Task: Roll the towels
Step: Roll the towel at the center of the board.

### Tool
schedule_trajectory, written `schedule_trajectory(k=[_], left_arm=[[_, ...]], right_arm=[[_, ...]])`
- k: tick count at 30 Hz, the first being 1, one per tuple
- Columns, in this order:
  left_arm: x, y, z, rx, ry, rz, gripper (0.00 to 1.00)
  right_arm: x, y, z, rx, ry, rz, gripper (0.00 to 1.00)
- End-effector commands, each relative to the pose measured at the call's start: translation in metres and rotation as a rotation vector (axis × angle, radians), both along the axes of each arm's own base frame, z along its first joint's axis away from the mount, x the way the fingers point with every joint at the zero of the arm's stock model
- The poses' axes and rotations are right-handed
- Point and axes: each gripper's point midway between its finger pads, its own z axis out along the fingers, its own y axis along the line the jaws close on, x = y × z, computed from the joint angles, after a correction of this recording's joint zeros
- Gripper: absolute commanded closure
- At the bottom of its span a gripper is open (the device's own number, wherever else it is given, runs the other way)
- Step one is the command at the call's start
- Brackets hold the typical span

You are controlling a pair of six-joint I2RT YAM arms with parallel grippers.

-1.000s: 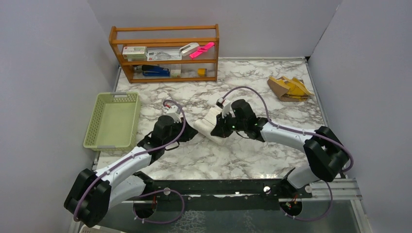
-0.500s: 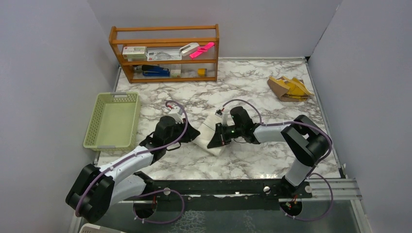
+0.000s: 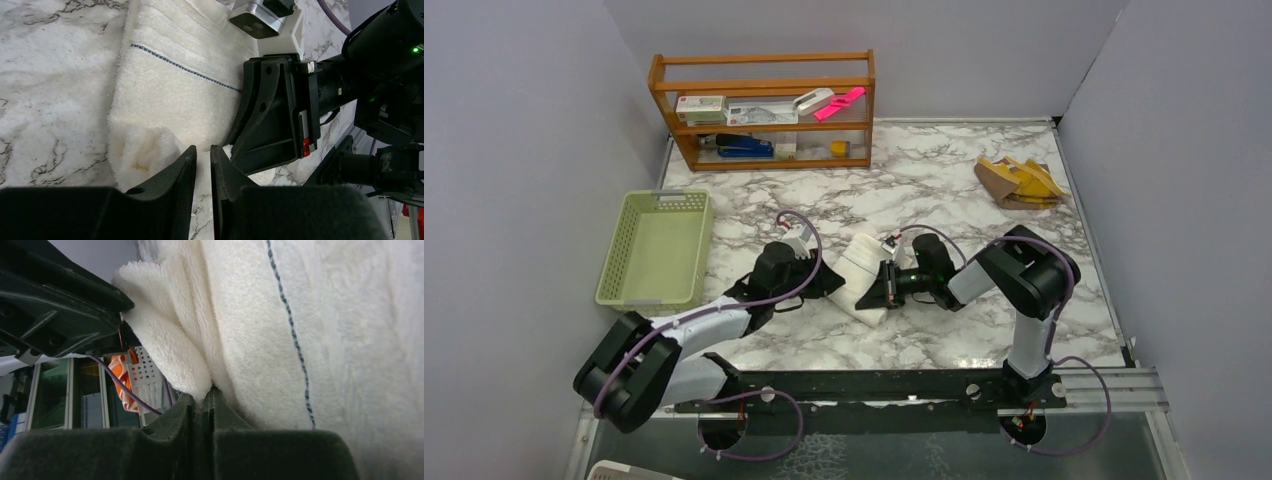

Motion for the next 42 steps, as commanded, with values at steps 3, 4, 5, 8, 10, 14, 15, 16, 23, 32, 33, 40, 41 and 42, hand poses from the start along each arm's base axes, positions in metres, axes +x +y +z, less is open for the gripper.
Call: schedule_trajectory(k=[3, 4, 5, 8, 10, 14, 15, 16, 23, 32, 33, 40, 41, 42], left_arm=[[-0.006, -0.015, -0.016, -0.049, 0.03, -0.057, 0.8], [-0.005, -0.016, -0.02, -0.047, 0.036, -0.059, 0.8], [-0.005, -0.015, -0.026, -0.038, 0.042, -0.056, 0.8], [0.004, -0.006, -0.047, 0.031, 0.035, -0.004, 0.81], [0.01, 0.002, -0.061, 0.093, 0.026, 0.026, 0.82], [0.017, 0.007, -0.073, 0.14, 0.021, 0.054, 0.82], [0.018, 0.007, -0.074, 0.143, 0.022, 0.055, 0.82], [0.018, 0.008, -0.075, 0.149, 0.021, 0.056, 0.82], [0.014, 0.016, -0.095, 0.207, 0.048, 0.064, 0.83], [0.011, 0.015, -0.109, 0.232, 0.086, 0.051, 0.83], [0.011, 0.015, -0.109, 0.234, 0.087, 0.051, 0.83], [0.01, 0.015, -0.115, 0.244, 0.1, 0.044, 0.83], [0.01, 0.015, -0.116, 0.245, 0.102, 0.043, 0.83], [0.01, 0.015, -0.116, 0.248, 0.104, 0.042, 0.83]], right_arm=[[0.001, -0.004, 0.001, 0.068, 0.068, -0.044, 0.99], [0.001, -0.005, 0.0, 0.07, 0.075, -0.048, 0.99], [0.002, -0.005, 0.0, 0.071, 0.077, -0.052, 0.99], [0.003, -0.004, 0.0, 0.072, 0.07, -0.053, 0.99], [0.004, -0.004, -0.001, 0.068, 0.055, -0.044, 0.96], [0.013, -0.004, 0.002, 0.017, -0.049, -0.024, 0.43], [0.018, -0.006, 0.0, -0.028, -0.095, -0.024, 0.34], [0.026, -0.007, 0.002, -0.072, -0.155, -0.03, 0.29], [0.059, -0.035, 0.066, -0.281, -0.771, -0.195, 0.25], [0.005, -0.03, 0.097, -0.33, -1.49, 0.09, 0.25], [0.002, -0.026, 0.093, -0.36, -1.528, 0.12, 0.25], [-0.015, 0.004, 0.034, -0.601, -1.66, 0.427, 0.34], [-0.016, 0.006, 0.029, -0.613, -1.666, 0.448, 0.35], [-0.016, 0.007, 0.025, -0.624, -1.67, 0.46, 0.35]])
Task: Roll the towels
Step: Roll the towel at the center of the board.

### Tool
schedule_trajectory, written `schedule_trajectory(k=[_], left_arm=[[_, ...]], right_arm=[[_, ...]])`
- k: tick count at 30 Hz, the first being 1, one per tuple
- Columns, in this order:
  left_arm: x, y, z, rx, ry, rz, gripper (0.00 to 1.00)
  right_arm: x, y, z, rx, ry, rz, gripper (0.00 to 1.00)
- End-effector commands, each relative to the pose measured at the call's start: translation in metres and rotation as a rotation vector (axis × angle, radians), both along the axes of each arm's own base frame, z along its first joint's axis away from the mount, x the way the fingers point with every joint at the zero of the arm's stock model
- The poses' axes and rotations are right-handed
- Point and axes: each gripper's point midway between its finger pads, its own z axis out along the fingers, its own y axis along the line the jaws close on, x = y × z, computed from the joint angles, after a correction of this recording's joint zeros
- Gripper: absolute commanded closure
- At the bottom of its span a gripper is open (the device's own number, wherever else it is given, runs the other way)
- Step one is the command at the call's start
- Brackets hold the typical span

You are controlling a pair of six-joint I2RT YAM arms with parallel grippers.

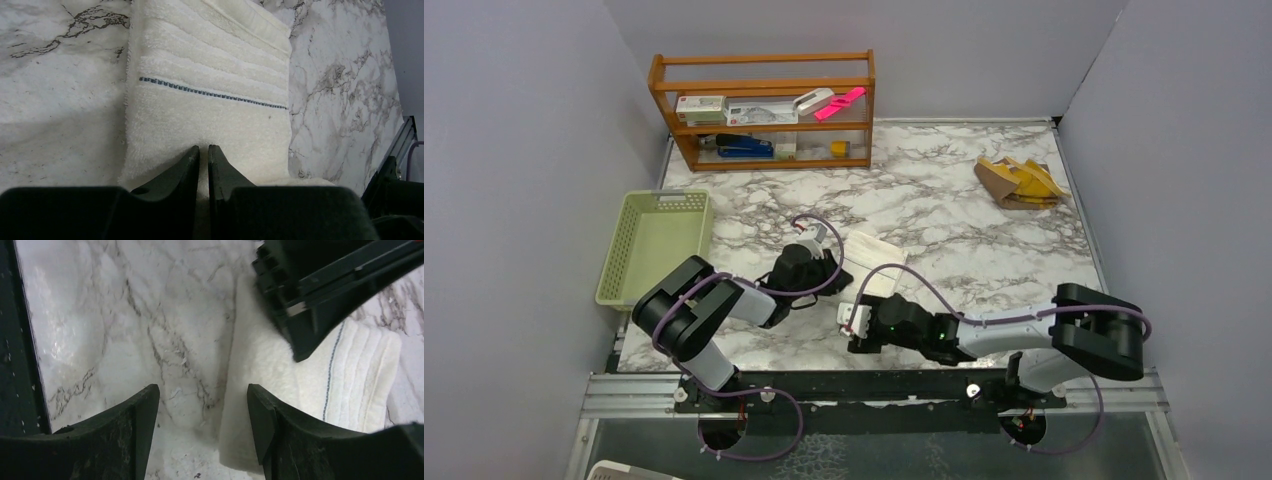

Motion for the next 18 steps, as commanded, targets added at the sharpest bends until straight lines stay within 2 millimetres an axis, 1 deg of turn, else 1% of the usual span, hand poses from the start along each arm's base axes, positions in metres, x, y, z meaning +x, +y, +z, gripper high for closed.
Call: schedule_trajectory(k=[1, 5, 9, 11, 12, 13, 18], left_arm=[[-0.024, 0.032, -0.057, 0.192, 0.14, 0.018, 0.83], [-0.026, 0.033, -0.061, 0.202, 0.146, 0.016, 0.83], [-0.025, 0.032, -0.063, 0.205, 0.149, 0.011, 0.83], [-0.025, 0.03, -0.062, 0.2, 0.148, 0.006, 0.83], [-0.027, 0.032, -0.068, 0.212, 0.166, 0.003, 0.83], [-0.027, 0.032, -0.07, 0.215, 0.17, 0.003, 0.83], [-0.028, 0.031, -0.071, 0.219, 0.171, -0.006, 0.83]], right_arm=[[0.016, -0.003, -0.01, -0.151, -0.17, -0.024, 0.35], [0.025, -0.006, -0.013, -0.182, -0.204, -0.072, 0.36], [0.029, -0.007, -0.004, -0.161, -0.248, -0.088, 0.36], [0.031, -0.007, -0.003, -0.163, -0.254, -0.096, 0.36], [0.033, -0.008, -0.006, -0.174, -0.253, -0.106, 0.36], [0.034, -0.009, -0.009, -0.189, -0.251, -0.114, 0.36], [0.035, -0.011, -0.027, -0.242, -0.218, -0.132, 0.4]])
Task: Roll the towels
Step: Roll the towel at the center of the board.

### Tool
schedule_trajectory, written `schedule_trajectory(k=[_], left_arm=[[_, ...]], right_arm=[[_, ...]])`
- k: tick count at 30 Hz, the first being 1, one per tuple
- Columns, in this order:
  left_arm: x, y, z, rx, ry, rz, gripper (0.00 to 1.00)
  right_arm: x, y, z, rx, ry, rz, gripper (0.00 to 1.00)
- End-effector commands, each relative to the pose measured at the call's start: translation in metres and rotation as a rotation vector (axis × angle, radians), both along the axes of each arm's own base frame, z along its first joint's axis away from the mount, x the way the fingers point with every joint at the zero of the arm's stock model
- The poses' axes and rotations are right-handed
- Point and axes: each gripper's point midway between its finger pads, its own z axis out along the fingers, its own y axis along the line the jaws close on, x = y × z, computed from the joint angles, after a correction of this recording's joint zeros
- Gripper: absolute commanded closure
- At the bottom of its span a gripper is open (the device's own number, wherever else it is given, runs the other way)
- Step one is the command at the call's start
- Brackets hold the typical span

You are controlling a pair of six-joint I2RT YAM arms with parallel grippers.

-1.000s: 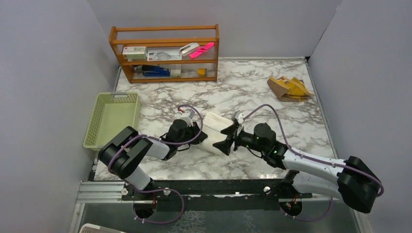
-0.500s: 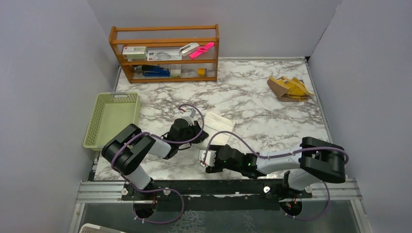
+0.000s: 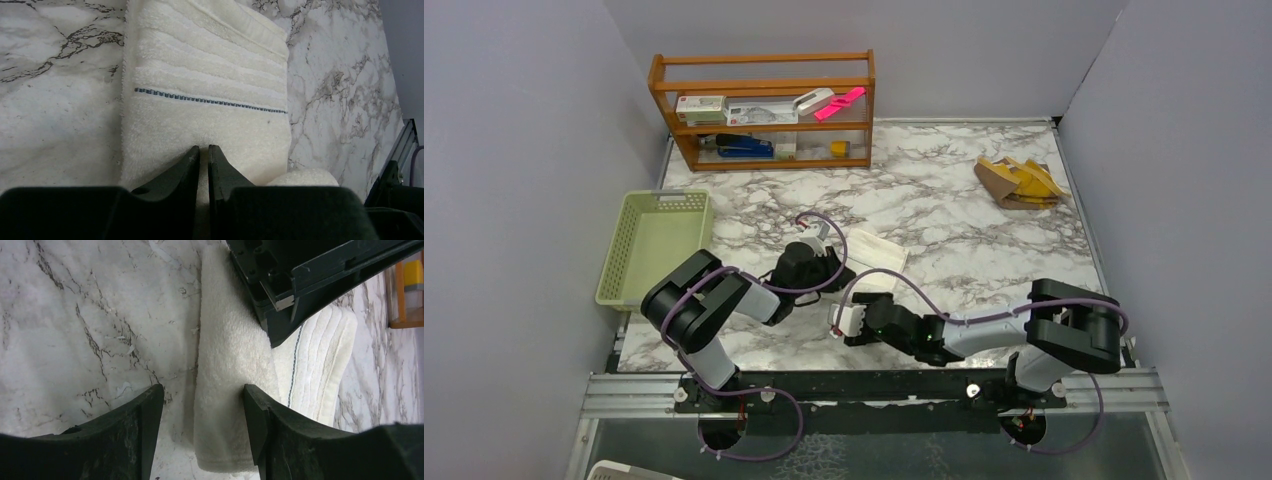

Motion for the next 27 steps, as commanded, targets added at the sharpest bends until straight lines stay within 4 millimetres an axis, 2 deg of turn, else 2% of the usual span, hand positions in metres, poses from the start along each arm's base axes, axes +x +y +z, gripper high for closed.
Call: schedule_trajectory(k=[1, 8, 9, 12, 20, 27], left_arm=[[-0.036, 0.037, -0.068, 0.221, 0.18, -0.001, 0.83], [-0.037, 0.039, -0.069, 0.226, 0.182, 0.001, 0.83], [-0.037, 0.039, -0.068, 0.225, 0.181, 0.003, 0.83], [-0.038, 0.042, -0.067, 0.224, 0.179, 0.011, 0.83], [-0.035, 0.059, -0.058, 0.213, 0.192, 0.075, 0.83], [-0.019, 0.081, -0.039, 0.221, 0.168, 0.155, 0.83]], right_arm=[[0.01, 0.001, -0.004, -0.021, -0.006, -0.06, 0.42], [0.032, -0.009, -0.007, -0.02, 0.055, -0.196, 0.58], [0.04, -0.015, -0.008, -0.02, 0.069, -0.232, 0.6], [0.048, -0.022, -0.007, -0.005, 0.114, -0.281, 0.65], [0.051, -0.029, 0.004, 0.105, 0.301, -0.312, 0.7], [0.044, -0.023, 0.015, 0.183, 0.455, -0.263, 0.73]])
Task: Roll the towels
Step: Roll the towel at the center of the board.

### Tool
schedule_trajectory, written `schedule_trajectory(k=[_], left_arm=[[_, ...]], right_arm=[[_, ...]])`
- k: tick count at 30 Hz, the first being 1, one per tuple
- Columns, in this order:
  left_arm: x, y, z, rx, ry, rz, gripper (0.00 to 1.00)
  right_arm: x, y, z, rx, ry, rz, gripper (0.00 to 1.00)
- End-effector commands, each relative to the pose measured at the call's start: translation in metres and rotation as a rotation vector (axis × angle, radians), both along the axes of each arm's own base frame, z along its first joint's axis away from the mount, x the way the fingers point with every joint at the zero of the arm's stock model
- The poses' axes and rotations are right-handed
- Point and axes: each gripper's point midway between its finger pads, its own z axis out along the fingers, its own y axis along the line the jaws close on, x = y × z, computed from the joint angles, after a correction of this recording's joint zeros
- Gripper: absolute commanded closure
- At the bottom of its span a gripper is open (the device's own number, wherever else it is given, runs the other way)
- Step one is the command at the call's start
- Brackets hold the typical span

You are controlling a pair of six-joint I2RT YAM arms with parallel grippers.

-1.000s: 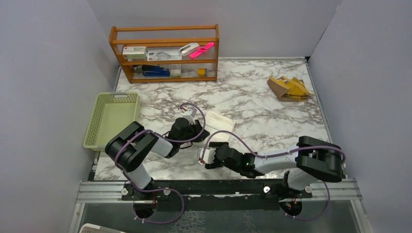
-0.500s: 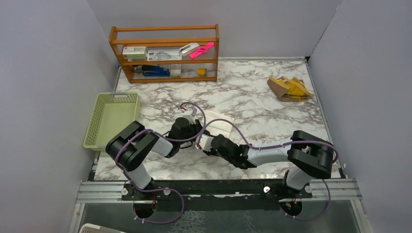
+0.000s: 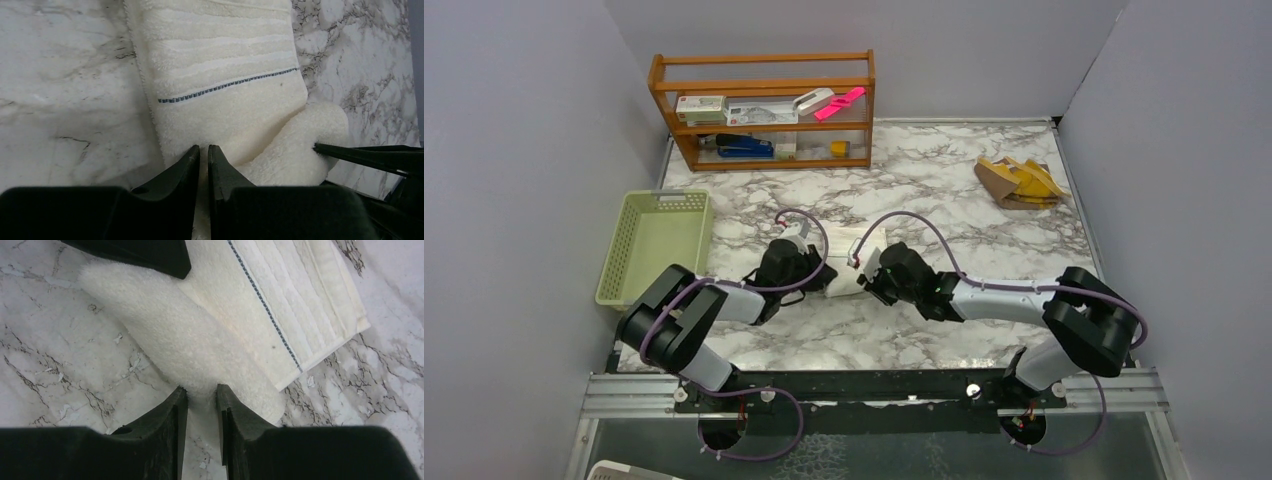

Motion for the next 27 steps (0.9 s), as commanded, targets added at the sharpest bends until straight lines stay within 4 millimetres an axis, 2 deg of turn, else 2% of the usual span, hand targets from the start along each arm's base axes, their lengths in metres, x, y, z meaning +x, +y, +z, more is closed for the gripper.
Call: schedule_trajectory(k=[1, 7, 10, 13, 17, 20, 22, 24, 27], left_arm=[[-0.022, 0.05, -0.039, 0.187, 0.146, 0.08, 0.83], [-0.019, 0.06, -0.035, 0.216, 0.152, 0.109, 0.83], [-0.016, 0.065, -0.026, 0.22, 0.125, 0.123, 0.83], [-0.005, 0.071, -0.004, 0.235, 0.079, 0.151, 0.82], [0.011, 0.082, 0.043, 0.261, -0.004, 0.199, 0.8], [0.013, 0.086, 0.076, 0.245, -0.065, 0.207, 0.77], [0.009, 0.086, 0.087, 0.227, -0.078, 0.202, 0.73], [0.003, 0.081, 0.09, 0.201, -0.065, 0.178, 0.73], [-0.01, 0.06, 0.094, 0.098, -0.059, 0.079, 0.73]], right_arm=[[-0.012, 0.005, 0.005, 0.05, 0.124, 0.031, 0.74], [-0.017, 0.015, 0.011, 0.098, 0.265, 0.075, 0.74], [-0.02, 0.021, 0.011, 0.107, 0.351, 0.112, 0.75], [-0.024, 0.028, 0.013, 0.139, 0.453, 0.154, 0.76], [-0.025, 0.037, 0.02, 0.206, 0.598, 0.18, 0.8], [-0.024, 0.04, 0.019, 0.225, 0.66, 0.188, 0.81], [-0.022, 0.04, 0.016, 0.221, 0.664, 0.181, 0.81], [-0.019, 0.04, 0.012, 0.215, 0.679, 0.169, 0.8], [-0.014, 0.042, 0.003, 0.204, 0.707, 0.154, 0.8]])
